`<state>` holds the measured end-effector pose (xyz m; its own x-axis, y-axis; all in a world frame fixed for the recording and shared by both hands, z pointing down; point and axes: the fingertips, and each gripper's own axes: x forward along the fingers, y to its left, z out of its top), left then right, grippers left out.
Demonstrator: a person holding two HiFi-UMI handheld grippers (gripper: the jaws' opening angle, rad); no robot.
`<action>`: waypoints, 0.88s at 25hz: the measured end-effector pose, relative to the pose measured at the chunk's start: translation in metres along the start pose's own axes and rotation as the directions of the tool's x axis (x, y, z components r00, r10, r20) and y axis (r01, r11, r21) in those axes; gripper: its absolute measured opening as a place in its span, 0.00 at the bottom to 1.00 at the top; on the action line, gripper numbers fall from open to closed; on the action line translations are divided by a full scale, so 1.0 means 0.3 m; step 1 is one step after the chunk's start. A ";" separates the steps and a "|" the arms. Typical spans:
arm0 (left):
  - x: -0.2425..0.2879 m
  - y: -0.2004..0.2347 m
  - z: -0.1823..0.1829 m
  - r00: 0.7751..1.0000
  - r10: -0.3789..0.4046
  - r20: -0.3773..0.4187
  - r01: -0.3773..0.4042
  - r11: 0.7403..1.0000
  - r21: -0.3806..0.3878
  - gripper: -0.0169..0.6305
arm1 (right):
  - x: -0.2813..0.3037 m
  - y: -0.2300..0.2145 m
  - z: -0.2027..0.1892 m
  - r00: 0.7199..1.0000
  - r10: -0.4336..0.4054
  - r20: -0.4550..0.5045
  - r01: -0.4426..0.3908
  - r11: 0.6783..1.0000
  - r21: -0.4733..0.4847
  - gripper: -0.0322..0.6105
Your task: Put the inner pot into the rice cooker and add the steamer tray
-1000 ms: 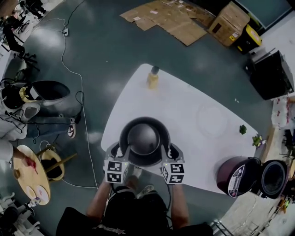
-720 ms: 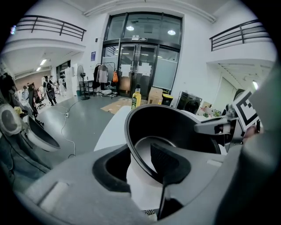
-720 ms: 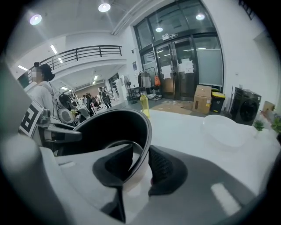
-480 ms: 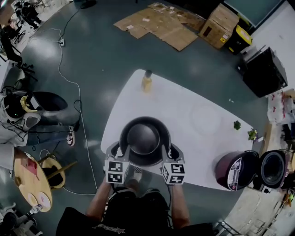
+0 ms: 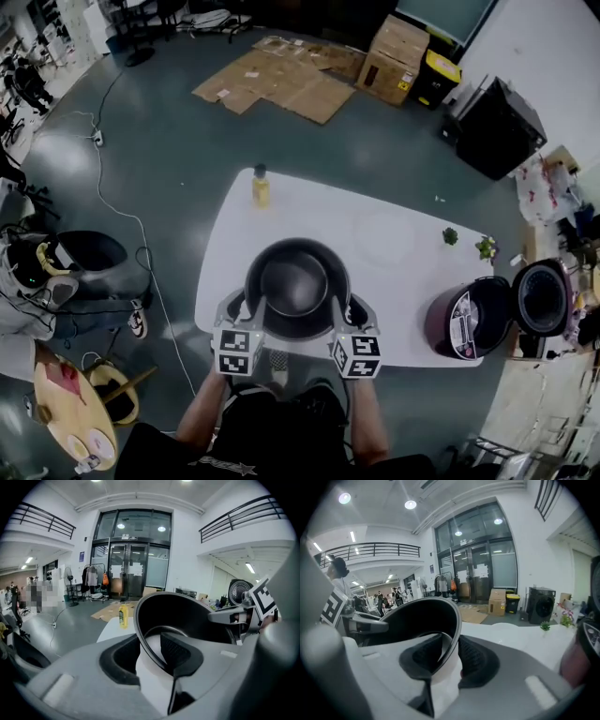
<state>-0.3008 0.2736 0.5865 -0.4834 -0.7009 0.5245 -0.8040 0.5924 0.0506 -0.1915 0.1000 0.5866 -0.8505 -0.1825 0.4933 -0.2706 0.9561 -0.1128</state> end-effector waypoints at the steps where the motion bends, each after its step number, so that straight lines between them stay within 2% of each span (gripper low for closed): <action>1: 0.004 -0.023 0.024 1.000 -0.017 0.013 0.017 1.000 0.011 0.25 | -0.023 -0.021 0.012 1.000 -0.019 0.014 0.019 1.000 0.005 0.22; 8: 0.032 -0.207 0.177 0.989 -0.128 0.072 0.121 0.988 0.092 0.25 | -0.197 -0.179 0.089 0.984 -0.147 0.103 0.142 0.988 0.058 0.22; 12: 0.056 -0.323 0.275 0.976 -0.199 0.088 0.187 0.974 0.129 0.25 | -0.294 -0.278 0.136 0.963 -0.236 0.129 0.224 0.969 0.100 0.21; 22: 0.100 -0.676 0.399 0.933 -0.339 0.124 0.305 0.924 0.228 0.25 | -0.551 -0.545 0.142 0.905 -0.381 0.186 0.354 0.921 0.163 0.21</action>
<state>-0.1935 0.0849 0.4901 -0.2214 -0.9035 0.3670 -0.9699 0.2430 0.0131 -0.0259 -0.0359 0.4868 -0.7508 -0.5726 0.3293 -0.6240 0.7783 -0.0694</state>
